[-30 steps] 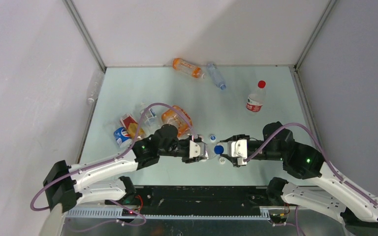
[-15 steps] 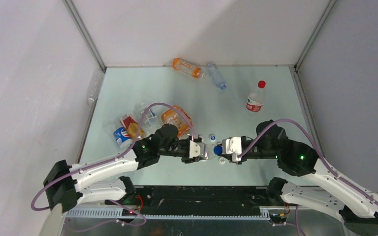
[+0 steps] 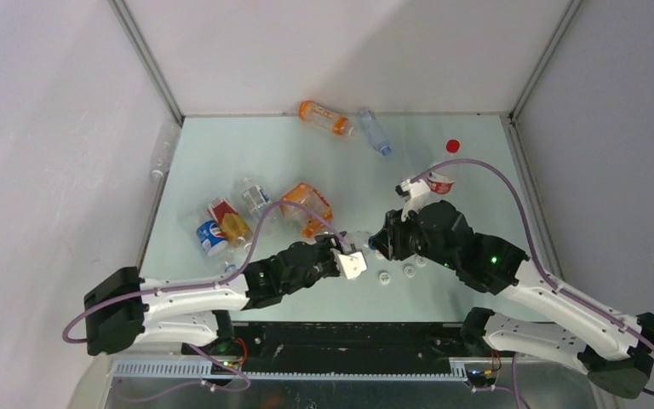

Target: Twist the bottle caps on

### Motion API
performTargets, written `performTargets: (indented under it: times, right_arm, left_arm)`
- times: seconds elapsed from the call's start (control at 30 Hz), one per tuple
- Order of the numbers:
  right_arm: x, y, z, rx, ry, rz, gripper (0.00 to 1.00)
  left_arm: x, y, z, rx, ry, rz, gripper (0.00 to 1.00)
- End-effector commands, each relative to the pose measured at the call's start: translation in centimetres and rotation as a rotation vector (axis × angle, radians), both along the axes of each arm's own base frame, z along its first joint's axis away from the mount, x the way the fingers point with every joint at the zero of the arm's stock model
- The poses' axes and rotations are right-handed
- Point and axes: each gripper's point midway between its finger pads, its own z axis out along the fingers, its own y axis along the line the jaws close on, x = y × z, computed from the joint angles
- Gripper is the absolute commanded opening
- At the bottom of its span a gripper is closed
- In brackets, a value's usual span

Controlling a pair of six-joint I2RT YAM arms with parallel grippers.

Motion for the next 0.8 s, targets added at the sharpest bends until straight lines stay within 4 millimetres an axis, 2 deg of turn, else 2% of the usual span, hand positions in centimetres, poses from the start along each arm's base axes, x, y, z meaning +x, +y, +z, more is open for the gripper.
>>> performTargets:
  times: [0.0, 0.03, 0.07, 0.13, 0.23, 0.37, 0.53, 0.77]
  right_arm:
    - [1.5, 0.2, 3.3, 0.168, -0.001, -0.151, 0.22]
    - [1.3, -0.1, 4.1, 0.17, -0.046, -0.12, 0.28]
    - [1.2, -0.5, 4.5, 0.127, -0.118, -0.073, 0.38]
    - [0.4, -1.3, 5.5, 0.062, -0.25, 0.041, 0.47]
    - [-2.1, -2.1, 7.1, -0.004, -0.467, 0.281, 0.54]
    - [-4.7, -2.4, 7.5, -0.069, -0.67, 0.523, 0.55]
    - [-6.1, -2.3, 5.8, -0.158, -0.742, 0.706, 0.53]
    - [-6.8, -1.7, 4.4, -0.186, -0.739, 0.805, 0.5]
  left_arm:
    - [1.9, 0.0, 5.2, -0.161, -0.115, 0.129, 0.3]
    - [1.8, -0.1, 5.0, -0.153, -0.106, 0.123, 0.3]
    - [1.6, -0.1, 4.5, -0.135, -0.091, 0.109, 0.3]
    - [1.1, -0.2, 3.5, -0.109, -0.048, 0.073, 0.3]
    - [0.5, -0.4, 2.9, -0.111, 0.039, 0.015, 0.29]
    - [-2.0, -1.5, 3.9, -0.154, 0.131, -0.164, 0.29]
    - [-5.1, -2.6, 4.5, -0.146, 0.182, -0.356, 0.3]
    - [-6.1, -3.1, 4.6, -0.111, 0.209, -0.428, 0.3]
